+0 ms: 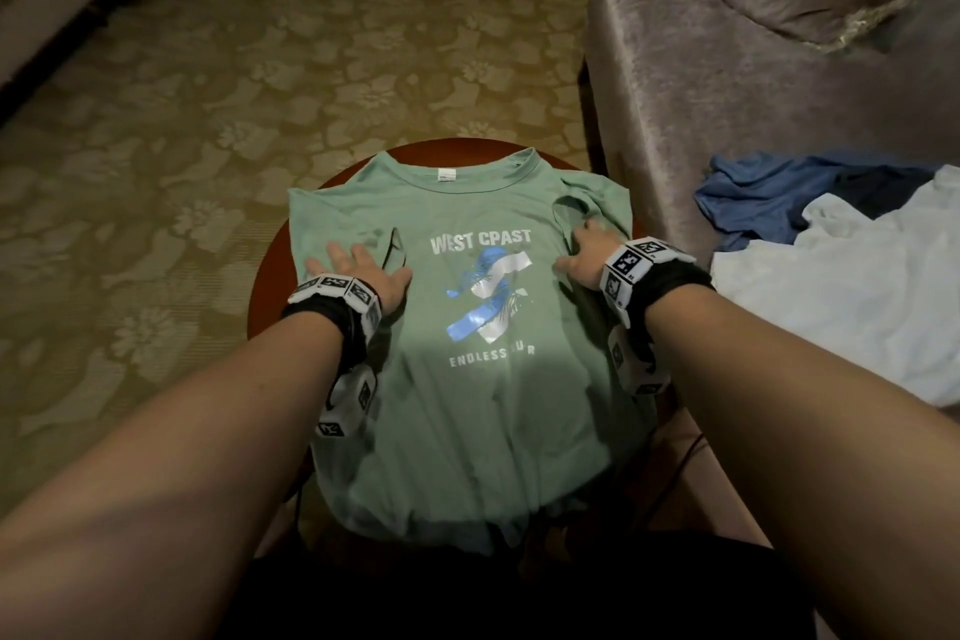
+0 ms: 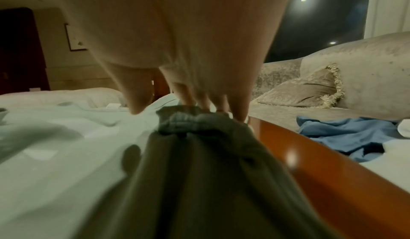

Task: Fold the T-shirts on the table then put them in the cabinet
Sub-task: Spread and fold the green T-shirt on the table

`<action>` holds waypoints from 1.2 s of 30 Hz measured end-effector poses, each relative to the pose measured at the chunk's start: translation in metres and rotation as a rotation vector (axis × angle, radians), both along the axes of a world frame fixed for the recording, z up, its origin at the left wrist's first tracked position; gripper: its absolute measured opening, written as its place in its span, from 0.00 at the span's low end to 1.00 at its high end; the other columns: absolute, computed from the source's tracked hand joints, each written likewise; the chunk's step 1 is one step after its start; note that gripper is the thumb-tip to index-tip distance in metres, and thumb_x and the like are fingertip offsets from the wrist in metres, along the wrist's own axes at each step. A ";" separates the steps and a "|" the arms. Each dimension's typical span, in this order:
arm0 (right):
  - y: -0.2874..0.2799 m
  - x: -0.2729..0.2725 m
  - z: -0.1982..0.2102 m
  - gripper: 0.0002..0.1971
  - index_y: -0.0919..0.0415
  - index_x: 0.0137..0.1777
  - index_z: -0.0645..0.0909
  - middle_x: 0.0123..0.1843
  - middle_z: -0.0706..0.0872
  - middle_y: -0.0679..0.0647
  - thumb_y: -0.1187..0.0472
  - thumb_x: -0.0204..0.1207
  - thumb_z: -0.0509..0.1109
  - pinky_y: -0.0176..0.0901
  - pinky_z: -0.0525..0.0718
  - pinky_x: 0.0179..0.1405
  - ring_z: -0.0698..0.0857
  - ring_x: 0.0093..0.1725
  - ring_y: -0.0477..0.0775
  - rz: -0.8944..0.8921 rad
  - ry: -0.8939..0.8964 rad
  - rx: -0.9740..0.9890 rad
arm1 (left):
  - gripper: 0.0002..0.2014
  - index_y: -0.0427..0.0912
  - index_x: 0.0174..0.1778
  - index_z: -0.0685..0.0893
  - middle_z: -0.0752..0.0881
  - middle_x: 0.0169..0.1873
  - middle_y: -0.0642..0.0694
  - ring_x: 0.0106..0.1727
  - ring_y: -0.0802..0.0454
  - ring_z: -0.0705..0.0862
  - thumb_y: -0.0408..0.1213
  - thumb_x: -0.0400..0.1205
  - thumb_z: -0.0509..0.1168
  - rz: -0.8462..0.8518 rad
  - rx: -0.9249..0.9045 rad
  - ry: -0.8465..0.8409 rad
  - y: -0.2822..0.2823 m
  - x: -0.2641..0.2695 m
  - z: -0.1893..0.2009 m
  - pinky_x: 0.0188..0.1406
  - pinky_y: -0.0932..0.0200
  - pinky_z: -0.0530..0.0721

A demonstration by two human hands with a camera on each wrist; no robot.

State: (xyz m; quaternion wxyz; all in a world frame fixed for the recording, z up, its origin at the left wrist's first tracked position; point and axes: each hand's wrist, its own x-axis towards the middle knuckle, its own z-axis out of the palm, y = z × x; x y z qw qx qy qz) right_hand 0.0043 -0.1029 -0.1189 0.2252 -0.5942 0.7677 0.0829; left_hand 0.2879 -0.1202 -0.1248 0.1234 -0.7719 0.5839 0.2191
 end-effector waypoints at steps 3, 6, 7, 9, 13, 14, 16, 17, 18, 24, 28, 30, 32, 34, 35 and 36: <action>-0.002 -0.001 -0.008 0.37 0.53 0.84 0.48 0.86 0.43 0.53 0.38 0.80 0.55 0.66 0.52 0.81 0.46 0.83 0.70 0.074 0.034 0.112 | 0.47 0.49 0.84 0.39 0.35 0.83 0.43 0.81 0.28 0.38 0.74 0.76 0.46 -0.047 0.053 -0.006 -0.011 -0.001 -0.001 0.79 0.33 0.42; -0.007 -0.005 -0.013 0.39 0.49 0.85 0.41 0.86 0.37 0.52 0.34 0.80 0.52 0.66 0.47 0.81 0.41 0.83 0.69 0.064 0.071 0.143 | 0.51 0.52 0.84 0.36 0.33 0.83 0.44 0.81 0.27 0.37 0.79 0.72 0.45 -0.093 0.065 -0.021 -0.025 0.002 -0.002 0.79 0.32 0.41; -0.009 -0.007 -0.015 0.40 0.48 0.85 0.40 0.86 0.36 0.52 0.34 0.80 0.52 0.65 0.45 0.82 0.40 0.83 0.68 0.051 0.071 0.142 | 0.52 0.53 0.83 0.36 0.33 0.83 0.44 0.81 0.27 0.37 0.80 0.71 0.45 -0.107 0.059 -0.031 -0.029 0.004 -0.003 0.79 0.32 0.41; -0.010 -0.008 -0.017 0.40 0.48 0.85 0.39 0.86 0.36 0.51 0.35 0.80 0.54 0.65 0.44 0.81 0.38 0.83 0.67 0.026 0.068 0.120 | 0.54 0.54 0.83 0.35 0.32 0.83 0.44 0.81 0.27 0.36 0.81 0.68 0.46 -0.140 0.045 -0.050 -0.036 0.007 -0.006 0.79 0.32 0.40; -0.014 -0.008 -0.012 0.42 0.48 0.85 0.40 0.86 0.36 0.52 0.33 0.79 0.56 0.66 0.44 0.81 0.39 0.83 0.67 0.021 0.066 0.133 | 0.55 0.55 0.83 0.36 0.33 0.83 0.44 0.81 0.28 0.37 0.81 0.68 0.51 -0.158 0.061 -0.022 -0.042 0.009 0.004 0.78 0.33 0.39; -0.015 -0.008 -0.007 0.43 0.47 0.85 0.41 0.86 0.37 0.53 0.33 0.78 0.57 0.65 0.46 0.82 0.40 0.84 0.67 0.016 0.061 0.143 | 0.54 0.54 0.84 0.39 0.35 0.83 0.43 0.82 0.28 0.39 0.79 0.70 0.53 -0.153 0.065 0.015 -0.043 0.010 0.008 0.78 0.34 0.41; -0.010 -0.007 0.003 0.43 0.48 0.85 0.46 0.86 0.42 0.55 0.34 0.76 0.61 0.65 0.50 0.81 0.44 0.84 0.67 -0.015 0.013 0.084 | 0.50 0.51 0.84 0.48 0.43 0.84 0.40 0.82 0.29 0.46 0.73 0.73 0.59 -0.134 0.013 0.110 -0.041 0.012 0.018 0.80 0.36 0.48; -0.006 -0.005 0.008 0.42 0.50 0.85 0.49 0.86 0.44 0.56 0.37 0.77 0.63 0.64 0.52 0.81 0.47 0.83 0.67 -0.037 -0.015 0.013 | 0.48 0.49 0.84 0.53 0.49 0.84 0.39 0.82 0.30 0.50 0.70 0.74 0.61 -0.131 -0.044 0.134 -0.038 0.015 0.023 0.80 0.37 0.53; 0.001 -0.002 0.012 0.41 0.52 0.84 0.52 0.86 0.48 0.57 0.40 0.77 0.66 0.62 0.56 0.81 0.51 0.83 0.67 -0.066 -0.035 -0.051 | 0.45 0.47 0.82 0.58 0.56 0.82 0.38 0.81 0.32 0.55 0.67 0.74 0.63 -0.132 -0.112 0.142 -0.031 0.018 0.027 0.80 0.38 0.57; 0.061 0.005 0.044 0.23 0.64 0.66 0.77 0.64 0.78 0.65 0.50 0.75 0.66 0.57 0.81 0.62 0.81 0.60 0.68 -0.192 0.020 -0.037 | 0.27 0.43 0.69 0.71 0.67 0.71 0.36 0.68 0.32 0.72 0.50 0.77 0.66 -0.041 -0.110 0.077 0.037 0.048 0.043 0.67 0.37 0.74; 0.102 0.010 0.049 0.18 0.65 0.66 0.79 0.65 0.80 0.64 0.58 0.79 0.67 0.56 0.79 0.64 0.80 0.63 0.66 -0.084 0.062 0.038 | 0.33 0.45 0.77 0.66 0.66 0.75 0.36 0.72 0.31 0.71 0.53 0.78 0.65 -0.020 -0.020 0.024 0.078 0.061 0.040 0.68 0.33 0.73; 0.122 0.016 0.054 0.21 0.65 0.67 0.78 0.68 0.79 0.63 0.54 0.78 0.70 0.55 0.78 0.66 0.79 0.66 0.65 -0.075 0.082 0.070 | 0.31 0.40 0.74 0.71 0.71 0.72 0.35 0.71 0.32 0.72 0.54 0.79 0.66 -0.050 -0.022 -0.013 0.095 0.061 0.035 0.67 0.32 0.74; 0.136 0.023 0.060 0.23 0.63 0.69 0.78 0.69 0.79 0.61 0.51 0.78 0.71 0.54 0.78 0.66 0.79 0.67 0.63 -0.039 0.135 0.118 | 0.30 0.37 0.68 0.75 0.74 0.69 0.34 0.68 0.33 0.75 0.56 0.78 0.67 -0.025 -0.021 -0.006 0.108 0.061 0.030 0.66 0.36 0.76; 0.145 0.028 0.061 0.22 0.62 0.68 0.80 0.69 0.80 0.59 0.53 0.77 0.73 0.53 0.78 0.65 0.79 0.68 0.62 -0.017 0.140 0.172 | 0.26 0.36 0.60 0.78 0.78 0.64 0.34 0.61 0.35 0.79 0.55 0.77 0.68 -0.019 -0.040 0.010 0.118 0.062 0.027 0.60 0.43 0.80; 0.149 0.032 0.060 0.21 0.61 0.67 0.80 0.69 0.80 0.59 0.53 0.77 0.73 0.54 0.78 0.65 0.80 0.67 0.63 0.005 0.152 0.198 | 0.22 0.35 0.53 0.79 0.81 0.59 0.35 0.55 0.37 0.82 0.52 0.77 0.69 -0.023 -0.053 0.029 0.120 0.062 0.025 0.54 0.47 0.82; 0.152 0.036 0.060 0.20 0.61 0.67 0.81 0.68 0.80 0.60 0.55 0.77 0.73 0.59 0.79 0.65 0.80 0.67 0.65 0.026 0.175 0.230 | 0.18 0.34 0.44 0.79 0.84 0.53 0.36 0.49 0.39 0.83 0.49 0.78 0.69 -0.032 -0.063 0.046 0.122 0.063 0.023 0.48 0.51 0.82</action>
